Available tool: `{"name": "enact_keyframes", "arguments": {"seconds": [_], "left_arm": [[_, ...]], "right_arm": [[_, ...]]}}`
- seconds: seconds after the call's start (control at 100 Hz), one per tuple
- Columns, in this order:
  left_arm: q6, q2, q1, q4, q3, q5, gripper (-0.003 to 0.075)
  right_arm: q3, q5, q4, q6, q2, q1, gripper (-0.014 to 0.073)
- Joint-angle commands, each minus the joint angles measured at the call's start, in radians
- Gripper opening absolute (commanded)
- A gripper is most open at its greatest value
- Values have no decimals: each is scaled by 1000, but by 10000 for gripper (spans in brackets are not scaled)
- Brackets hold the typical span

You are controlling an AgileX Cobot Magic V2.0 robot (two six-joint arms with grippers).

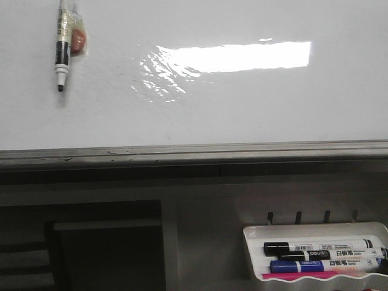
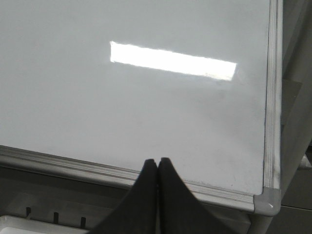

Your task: Write number 7 on whiteboard

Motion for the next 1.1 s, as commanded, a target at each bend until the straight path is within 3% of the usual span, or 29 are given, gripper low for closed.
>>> {"name": "enact_keyframes", "arguments": {"seconds": [0.0,1.09], "left_arm": [[-13,-31,1,-9,35,-72,-20],[-13,-31,1,-58,35,-79,-20]], "right_arm": [[32,-87,-10,-4,-20,-4,-64],[32,-94,29,-4,-20,-4,-64]]}}
